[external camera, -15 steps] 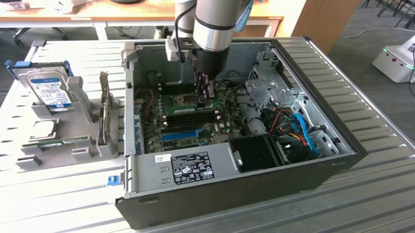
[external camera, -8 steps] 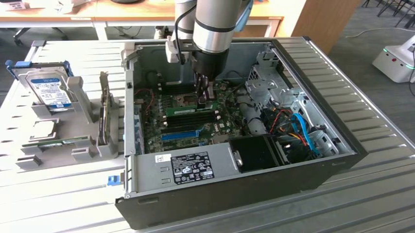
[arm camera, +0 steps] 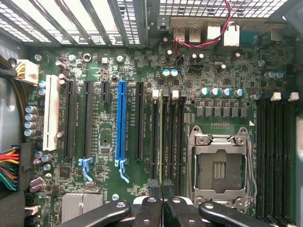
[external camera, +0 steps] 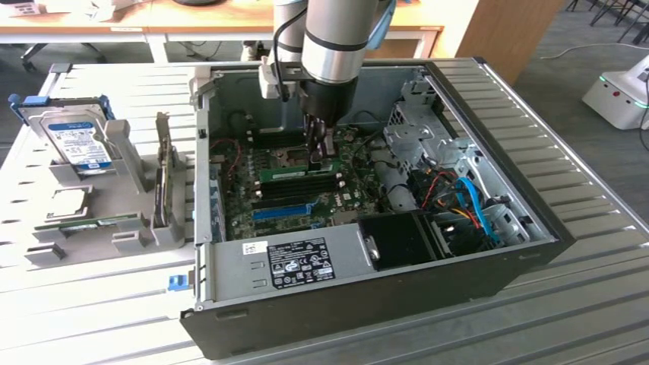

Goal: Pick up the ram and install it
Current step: 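Insert the ram into the slot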

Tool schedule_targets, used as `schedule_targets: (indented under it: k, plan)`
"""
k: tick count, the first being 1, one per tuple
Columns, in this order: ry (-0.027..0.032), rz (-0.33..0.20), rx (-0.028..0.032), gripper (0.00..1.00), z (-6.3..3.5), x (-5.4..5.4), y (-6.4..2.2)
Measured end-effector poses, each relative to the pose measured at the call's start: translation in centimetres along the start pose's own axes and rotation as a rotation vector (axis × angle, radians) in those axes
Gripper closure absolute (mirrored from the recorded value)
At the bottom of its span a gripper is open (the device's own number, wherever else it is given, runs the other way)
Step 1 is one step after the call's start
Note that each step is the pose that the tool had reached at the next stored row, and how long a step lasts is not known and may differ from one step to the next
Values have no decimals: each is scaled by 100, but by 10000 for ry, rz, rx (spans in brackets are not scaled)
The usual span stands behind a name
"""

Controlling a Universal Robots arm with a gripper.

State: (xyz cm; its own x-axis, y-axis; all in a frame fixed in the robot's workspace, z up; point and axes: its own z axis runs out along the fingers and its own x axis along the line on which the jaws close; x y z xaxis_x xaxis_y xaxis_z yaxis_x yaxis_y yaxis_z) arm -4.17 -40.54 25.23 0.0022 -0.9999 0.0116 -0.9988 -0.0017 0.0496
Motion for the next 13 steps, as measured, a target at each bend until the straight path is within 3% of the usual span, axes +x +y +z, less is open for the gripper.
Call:
schedule_targets:
  k: [13]
  plan:
    - [-9,3,3,88,15,-1,-26]
